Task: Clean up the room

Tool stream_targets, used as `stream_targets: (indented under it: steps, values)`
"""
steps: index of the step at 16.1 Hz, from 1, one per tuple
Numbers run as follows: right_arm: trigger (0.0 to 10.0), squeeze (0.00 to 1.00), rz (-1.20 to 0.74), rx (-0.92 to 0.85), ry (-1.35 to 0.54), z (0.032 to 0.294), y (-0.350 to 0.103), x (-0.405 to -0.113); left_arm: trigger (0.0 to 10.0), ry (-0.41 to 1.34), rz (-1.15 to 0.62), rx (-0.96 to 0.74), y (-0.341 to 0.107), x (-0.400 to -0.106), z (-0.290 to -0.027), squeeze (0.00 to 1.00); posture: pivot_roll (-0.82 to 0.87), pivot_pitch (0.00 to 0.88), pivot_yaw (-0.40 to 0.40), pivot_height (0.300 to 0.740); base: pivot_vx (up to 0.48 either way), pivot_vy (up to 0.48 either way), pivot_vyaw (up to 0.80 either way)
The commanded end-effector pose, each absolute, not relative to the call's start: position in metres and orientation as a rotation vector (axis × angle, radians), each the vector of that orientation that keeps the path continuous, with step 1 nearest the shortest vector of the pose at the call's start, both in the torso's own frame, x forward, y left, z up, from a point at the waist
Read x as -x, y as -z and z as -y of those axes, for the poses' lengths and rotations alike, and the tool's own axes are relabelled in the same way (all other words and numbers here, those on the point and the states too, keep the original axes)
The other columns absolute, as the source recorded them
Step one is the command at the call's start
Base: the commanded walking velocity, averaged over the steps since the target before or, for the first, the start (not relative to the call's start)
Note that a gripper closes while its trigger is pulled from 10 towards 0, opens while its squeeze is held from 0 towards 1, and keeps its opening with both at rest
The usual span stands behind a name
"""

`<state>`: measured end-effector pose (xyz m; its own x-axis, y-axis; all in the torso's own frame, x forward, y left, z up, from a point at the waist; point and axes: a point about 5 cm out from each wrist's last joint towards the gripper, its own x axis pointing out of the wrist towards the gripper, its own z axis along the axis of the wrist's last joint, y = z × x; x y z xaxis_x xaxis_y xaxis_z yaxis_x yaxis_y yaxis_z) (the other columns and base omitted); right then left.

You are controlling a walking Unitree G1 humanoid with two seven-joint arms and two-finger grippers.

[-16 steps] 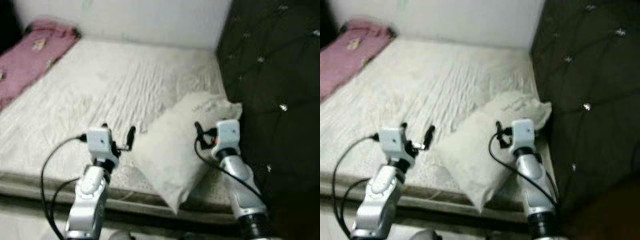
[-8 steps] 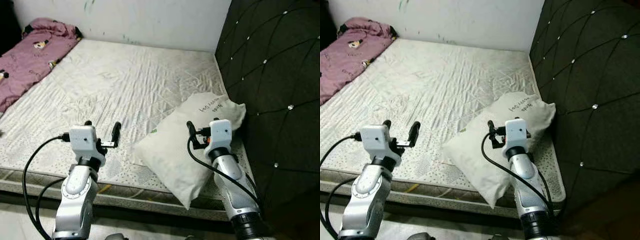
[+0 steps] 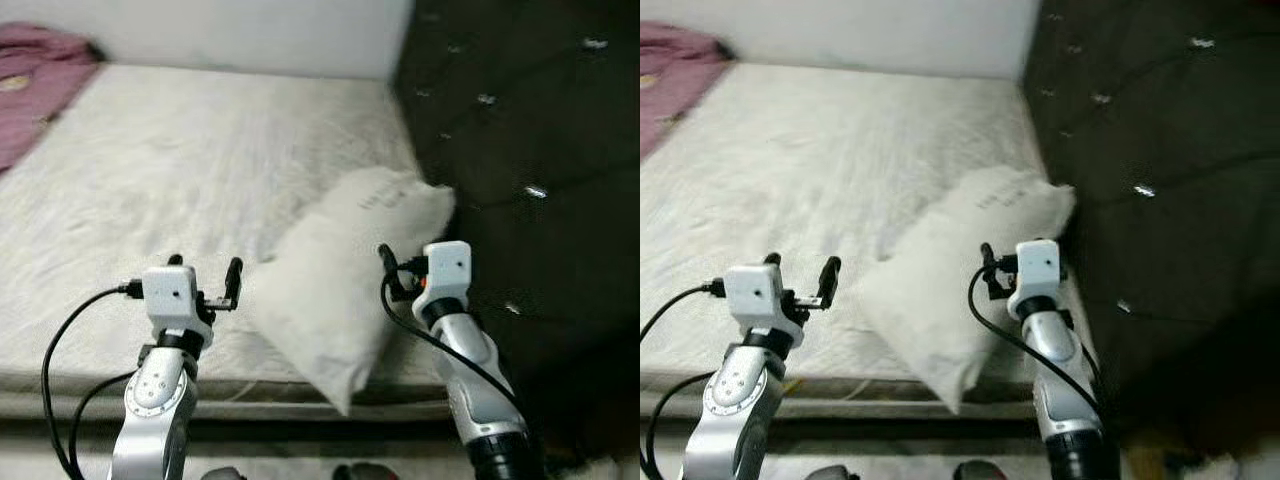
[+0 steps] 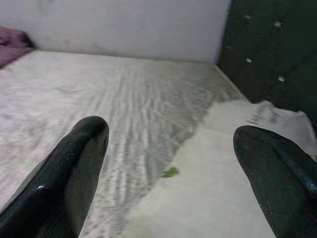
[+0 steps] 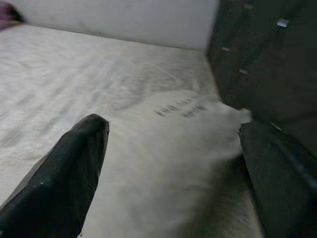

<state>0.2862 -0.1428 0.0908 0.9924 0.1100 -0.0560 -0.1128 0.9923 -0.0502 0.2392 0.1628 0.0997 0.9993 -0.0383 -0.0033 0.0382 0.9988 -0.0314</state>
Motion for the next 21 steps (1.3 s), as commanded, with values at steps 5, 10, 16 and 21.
stream_targets:
  steps: [5, 10, 16, 21]
  values:
    - [10.0, 0.0, -0.069, -0.02, -0.031, 0.156, -0.097, -0.275, 10.0, -0.045, -0.026, -0.029, -0.102, -0.234, -0.172, 0.0, 0.05, 0.028, -0.034, 0.74, 0.0, 0.0, -0.64]
    - [10.0, 0.0, -0.065, -0.038, -0.071, 0.144, -0.099, -0.274, 10.0, -0.097, -0.024, -0.054, -0.103, -0.232, -0.177, 0.0, 0.07, 0.02, -0.029, 0.74, 0.0, 0.0, 0.0]
    - [10.0, 0.0, -0.065, -0.038, -0.071, 0.144, -0.099, -0.274, 10.0, -0.097, -0.024, -0.054, -0.103, -0.232, -0.177, 0.0, 0.07, 0.02, -0.029, 0.74, 0.0, 0.0, 0.0]
    - [10.0, 0.0, -0.065, -0.038, -0.071, 0.144, -0.099, -0.274, 10.0, -0.097, -0.024, -0.054, -0.103, -0.232, -0.177, 0.0, 0.07, 0.02, -0.029, 0.74, 0.0, 0.0, 0.0]
